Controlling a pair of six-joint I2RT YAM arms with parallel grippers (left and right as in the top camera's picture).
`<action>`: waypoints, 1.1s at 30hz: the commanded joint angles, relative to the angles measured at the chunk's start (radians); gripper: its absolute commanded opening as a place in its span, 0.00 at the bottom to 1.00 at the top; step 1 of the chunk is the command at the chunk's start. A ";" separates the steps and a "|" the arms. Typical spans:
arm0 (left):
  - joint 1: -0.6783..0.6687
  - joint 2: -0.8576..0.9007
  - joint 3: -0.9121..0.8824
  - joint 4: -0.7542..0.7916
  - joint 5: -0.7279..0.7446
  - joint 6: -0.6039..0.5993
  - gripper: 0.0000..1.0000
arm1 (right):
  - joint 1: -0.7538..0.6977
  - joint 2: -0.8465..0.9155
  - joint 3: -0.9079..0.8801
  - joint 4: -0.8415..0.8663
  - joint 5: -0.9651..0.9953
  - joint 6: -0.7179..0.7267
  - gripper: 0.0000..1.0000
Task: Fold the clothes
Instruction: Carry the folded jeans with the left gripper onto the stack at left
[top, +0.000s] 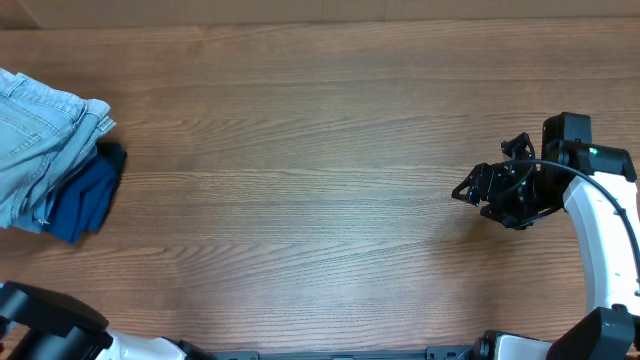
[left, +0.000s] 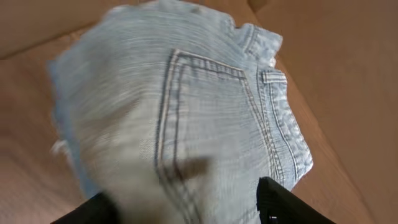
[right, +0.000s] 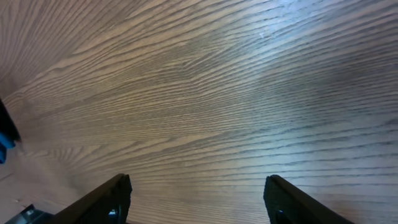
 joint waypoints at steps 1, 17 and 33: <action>0.051 -0.174 0.027 -0.026 -0.011 -0.041 0.92 | 0.007 -0.003 0.017 0.003 0.036 -0.009 0.73; -0.188 0.360 0.027 0.060 -0.144 0.012 0.04 | 0.007 -0.003 0.017 -0.015 0.033 0.004 0.73; -0.247 -0.011 0.297 -0.424 -0.165 0.129 0.49 | 0.007 -0.003 0.017 -0.023 0.034 -0.001 0.77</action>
